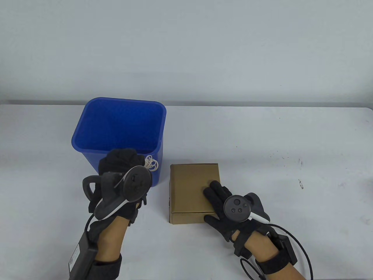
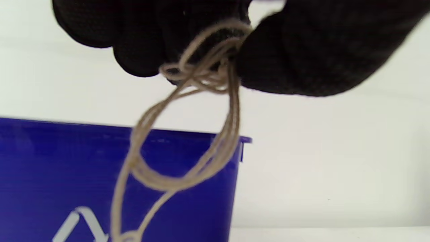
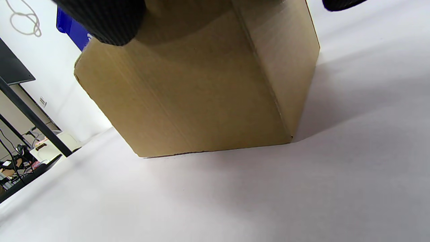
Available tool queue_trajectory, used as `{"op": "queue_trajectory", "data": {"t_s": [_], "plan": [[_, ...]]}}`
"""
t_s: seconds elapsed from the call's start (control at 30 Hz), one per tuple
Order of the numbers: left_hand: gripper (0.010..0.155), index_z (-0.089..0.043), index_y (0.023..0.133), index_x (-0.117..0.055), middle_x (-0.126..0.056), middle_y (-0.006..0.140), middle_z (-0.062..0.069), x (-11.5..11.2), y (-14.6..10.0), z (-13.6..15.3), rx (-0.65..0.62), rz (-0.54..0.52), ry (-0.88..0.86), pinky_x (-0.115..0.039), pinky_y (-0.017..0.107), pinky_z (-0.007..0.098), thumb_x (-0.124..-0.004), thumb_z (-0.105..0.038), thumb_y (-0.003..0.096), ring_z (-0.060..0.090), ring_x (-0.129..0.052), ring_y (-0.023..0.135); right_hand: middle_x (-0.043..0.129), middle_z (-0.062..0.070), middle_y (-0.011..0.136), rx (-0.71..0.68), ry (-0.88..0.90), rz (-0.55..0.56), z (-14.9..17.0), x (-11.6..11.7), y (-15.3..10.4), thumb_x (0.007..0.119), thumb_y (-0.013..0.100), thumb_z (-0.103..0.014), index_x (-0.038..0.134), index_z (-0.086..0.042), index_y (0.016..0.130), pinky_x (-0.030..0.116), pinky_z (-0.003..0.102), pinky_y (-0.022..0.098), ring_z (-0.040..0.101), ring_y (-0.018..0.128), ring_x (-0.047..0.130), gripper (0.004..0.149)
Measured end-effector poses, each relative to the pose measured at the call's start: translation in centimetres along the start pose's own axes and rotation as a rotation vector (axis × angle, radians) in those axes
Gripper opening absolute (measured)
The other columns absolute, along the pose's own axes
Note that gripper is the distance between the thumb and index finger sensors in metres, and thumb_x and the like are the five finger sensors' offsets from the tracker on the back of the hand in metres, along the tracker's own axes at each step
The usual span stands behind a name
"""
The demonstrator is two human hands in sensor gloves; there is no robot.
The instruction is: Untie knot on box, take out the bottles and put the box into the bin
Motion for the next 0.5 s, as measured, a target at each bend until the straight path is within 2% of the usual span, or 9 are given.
{"op": "queue_trajectory", "data": {"t_s": [0.23,0.5], "plan": [[0.039,-0.021,0.075,-0.09,-0.081,0.092,0.005,1.1,2.9,1.1,0.072,-0.03,0.021,-0.066,0.067,0.061,-0.09,-0.041,0.0412,0.043,-0.076,0.087,-0.01,0.009,0.106,-0.001,0.003,0.0,0.0,0.0,0.0,0.06,0.052,-0.05,0.008,-0.021,0.105,0.04,0.071,0.064,0.065,0.095,0.024,0.08],[0.039,-0.022,0.075,-0.089,-0.081,0.092,0.005,0.9,6.3,2.5,0.138,-0.03,0.019,-0.065,0.067,0.061,-0.09,-0.041,0.0411,0.042,-0.076,0.088,-0.01,0.009,0.106,0.0,0.005,-0.001,0.1,-0.1,0.0,0.06,0.052,-0.05,0.008,-0.021,0.105,0.04,0.072,0.064,0.065,0.095,0.024,0.08]]}}
Point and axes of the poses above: the tracker on the back of each hand, its own z axis roughly to the little-finger side, its own y axis roughly from the wrist to the fingertips, x = y × z, the point moved 5 cm from there along y, roughly from the wrist to the fingertips
